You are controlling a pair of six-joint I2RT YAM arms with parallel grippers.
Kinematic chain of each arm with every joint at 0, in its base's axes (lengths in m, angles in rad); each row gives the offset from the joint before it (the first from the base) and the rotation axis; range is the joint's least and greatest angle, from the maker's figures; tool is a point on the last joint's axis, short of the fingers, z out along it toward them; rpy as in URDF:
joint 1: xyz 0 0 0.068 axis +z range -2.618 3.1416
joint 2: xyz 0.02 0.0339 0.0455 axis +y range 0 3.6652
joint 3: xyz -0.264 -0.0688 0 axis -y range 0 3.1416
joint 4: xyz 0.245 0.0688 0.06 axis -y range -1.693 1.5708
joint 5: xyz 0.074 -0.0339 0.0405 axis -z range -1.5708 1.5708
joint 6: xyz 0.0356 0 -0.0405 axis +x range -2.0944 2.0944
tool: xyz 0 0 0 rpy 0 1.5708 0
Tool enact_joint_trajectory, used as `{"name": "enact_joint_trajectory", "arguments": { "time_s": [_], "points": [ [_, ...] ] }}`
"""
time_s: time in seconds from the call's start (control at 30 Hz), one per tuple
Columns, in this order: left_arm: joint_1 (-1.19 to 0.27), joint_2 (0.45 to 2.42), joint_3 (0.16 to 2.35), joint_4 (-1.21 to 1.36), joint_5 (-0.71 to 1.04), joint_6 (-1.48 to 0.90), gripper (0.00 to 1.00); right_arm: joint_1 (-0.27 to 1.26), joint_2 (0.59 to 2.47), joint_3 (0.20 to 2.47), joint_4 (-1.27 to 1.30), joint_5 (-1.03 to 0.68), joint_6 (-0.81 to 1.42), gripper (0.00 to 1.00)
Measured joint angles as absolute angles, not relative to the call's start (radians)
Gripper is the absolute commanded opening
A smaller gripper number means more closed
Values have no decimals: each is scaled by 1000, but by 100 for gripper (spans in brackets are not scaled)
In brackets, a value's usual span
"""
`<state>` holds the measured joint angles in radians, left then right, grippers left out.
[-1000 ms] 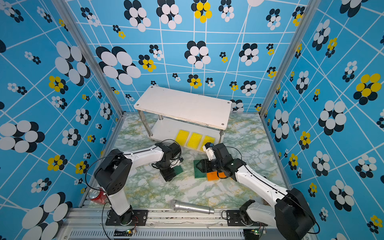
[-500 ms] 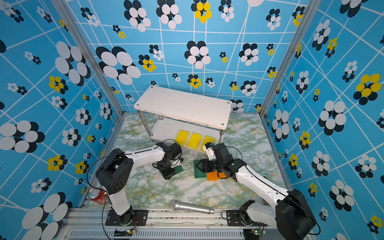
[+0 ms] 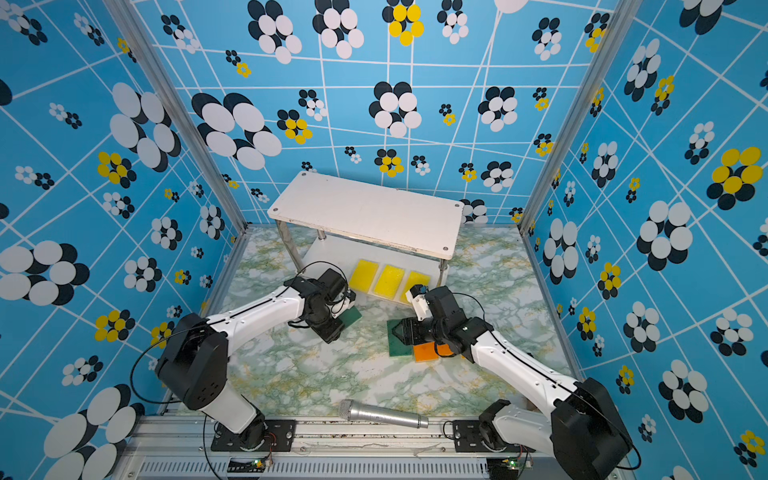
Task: Place and organize the cleaning sponges onto the shelf
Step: 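Lift the sponge toward the shelf with the left gripper while the right hovers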
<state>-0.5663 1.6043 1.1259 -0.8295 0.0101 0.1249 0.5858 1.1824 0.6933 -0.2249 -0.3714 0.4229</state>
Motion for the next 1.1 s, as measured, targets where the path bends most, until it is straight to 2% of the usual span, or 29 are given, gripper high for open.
{"name": "enact_joint_trajectory", "arguments": {
  "time_s": [0.2, 0.57, 1.1],
  "points": [
    [-493, 1515, 1117, -812, -19, 82, 60, 586, 1182, 693, -225, -371, 423, 59],
    [-399, 1501, 1121, -682, -105, -15, 60, 586, 1182, 693, -225, -372, 426, 59],
    [-390, 1676, 1258, -507, -148, -90, 61, 586, 1182, 693, -225, -372, 442, 59]
  ]
}}
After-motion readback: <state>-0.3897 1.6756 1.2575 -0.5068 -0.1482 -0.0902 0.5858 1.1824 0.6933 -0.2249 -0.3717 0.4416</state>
